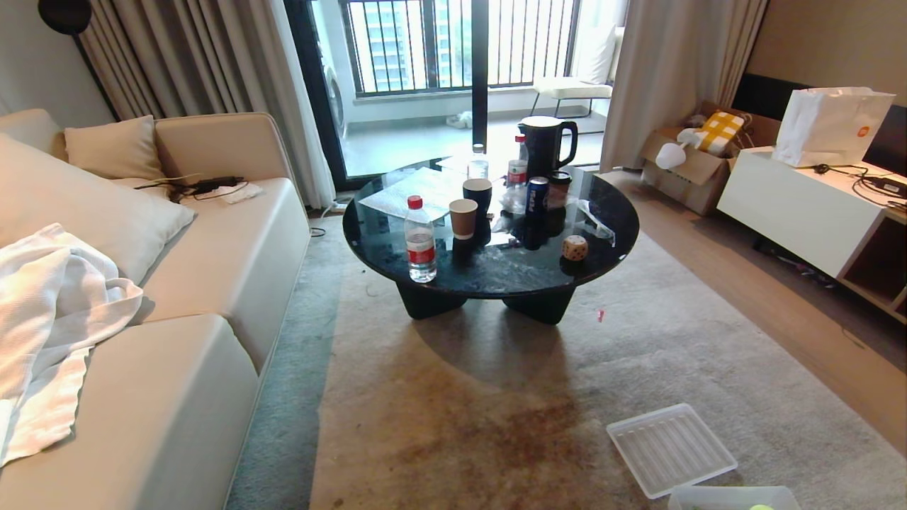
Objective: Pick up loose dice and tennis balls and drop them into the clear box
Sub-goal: Pick up toys out of the box
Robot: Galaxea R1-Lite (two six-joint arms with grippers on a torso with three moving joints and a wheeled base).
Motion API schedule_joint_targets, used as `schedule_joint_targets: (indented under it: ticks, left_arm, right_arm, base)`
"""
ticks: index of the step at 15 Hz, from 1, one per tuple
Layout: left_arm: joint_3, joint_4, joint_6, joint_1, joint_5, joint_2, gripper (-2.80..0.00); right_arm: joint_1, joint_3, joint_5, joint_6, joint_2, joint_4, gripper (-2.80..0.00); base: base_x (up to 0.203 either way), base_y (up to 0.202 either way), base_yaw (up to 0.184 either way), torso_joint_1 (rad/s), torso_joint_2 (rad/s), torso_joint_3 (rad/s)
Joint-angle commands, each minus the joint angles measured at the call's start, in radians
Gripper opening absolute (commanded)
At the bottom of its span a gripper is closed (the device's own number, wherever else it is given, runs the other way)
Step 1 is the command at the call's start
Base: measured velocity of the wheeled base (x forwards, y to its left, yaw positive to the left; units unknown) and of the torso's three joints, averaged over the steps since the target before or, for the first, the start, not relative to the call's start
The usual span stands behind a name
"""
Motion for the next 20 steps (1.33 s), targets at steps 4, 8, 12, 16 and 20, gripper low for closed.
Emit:
schedule_joint_targets:
  ticks: [4, 8, 12, 16, 20]
  left_arm:
    - [0.0, 0.0, 0.0, 0.0, 0.0, 0.0, -2.8]
    - [0.0, 0.0, 0.001, 0.0, 0.0, 0.0, -2.8]
    - [0.0, 0.0, 0.0, 0.0, 0.0, 0.0, -2.8]
    - [0.0, 0.0, 0.0, 0.0, 0.0, 0.0, -2.8]
    - [0.0, 0.0, 0.001, 0.0, 0.0, 0.0, -2.8]
  right_arm:
    - [0.0, 0.0, 0.0, -0.001, 0.001, 0.001, -2.8]
    - [0.0, 0.001, 0.0, 0.011, 0.001, 0.001, -2.8]
    - [0.0, 0.001, 0.0, 0.011, 0.0, 0.0, -2.8]
    - [0.0, 0.001, 0.0, 0.011, 0.0, 0.0, -2.8]
    - [0.0, 0.001, 0.0, 0.01, 0.0, 0.001, -2.8]
  base:
    - [0.0, 0.0, 0.0, 0.0, 0.0, 0.0]
    - [0.0, 0.0, 0.0, 0.0, 0.0, 0.0]
    - [0.0, 0.0, 0.0, 0.0, 0.0, 0.0]
    - [0.0, 0.0, 0.0, 0.0, 0.0, 0.0]
    - [0.051, 0.0, 0.0, 0.001, 0.0, 0.0]
